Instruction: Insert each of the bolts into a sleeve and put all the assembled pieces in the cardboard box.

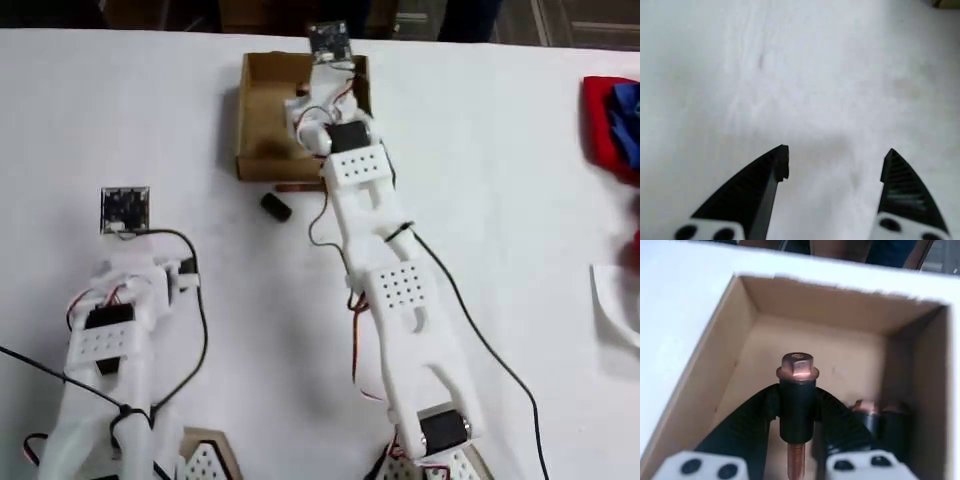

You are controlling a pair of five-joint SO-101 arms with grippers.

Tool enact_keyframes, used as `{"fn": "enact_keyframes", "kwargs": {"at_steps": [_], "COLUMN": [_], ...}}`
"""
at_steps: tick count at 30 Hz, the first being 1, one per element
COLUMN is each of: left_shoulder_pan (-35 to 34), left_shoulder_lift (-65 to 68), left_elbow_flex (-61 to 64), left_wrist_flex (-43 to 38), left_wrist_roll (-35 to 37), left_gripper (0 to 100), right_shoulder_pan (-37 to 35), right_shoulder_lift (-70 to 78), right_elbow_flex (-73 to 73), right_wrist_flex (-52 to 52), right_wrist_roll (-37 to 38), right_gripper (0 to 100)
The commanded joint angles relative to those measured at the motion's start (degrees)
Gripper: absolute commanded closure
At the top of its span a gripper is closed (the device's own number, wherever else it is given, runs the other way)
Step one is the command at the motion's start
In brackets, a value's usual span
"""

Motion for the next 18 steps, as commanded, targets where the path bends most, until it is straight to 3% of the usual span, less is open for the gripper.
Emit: {"fn": "enact_keyframes", "kwargs": {"at_steps": [1,18], "left_shoulder_pan": [0.5,0.5], "left_shoulder_lift": [-1.3,-1.3], "left_elbow_flex": [-0.2,-0.2], "left_wrist_flex": [-0.6,-0.6], "left_wrist_roll": [-0.4,-0.4], "left_gripper": [69,69], "right_shoulder_pan": [-0.7,-0.6], "right_shoulder_lift": [-1.3,-1.2], "right_elbow_flex": [-0.4,4.5], "right_wrist_flex": [-1.2,2.6], "right_wrist_roll": [-0.5,-0.5], "right_gripper": [97.5,97.5]}}
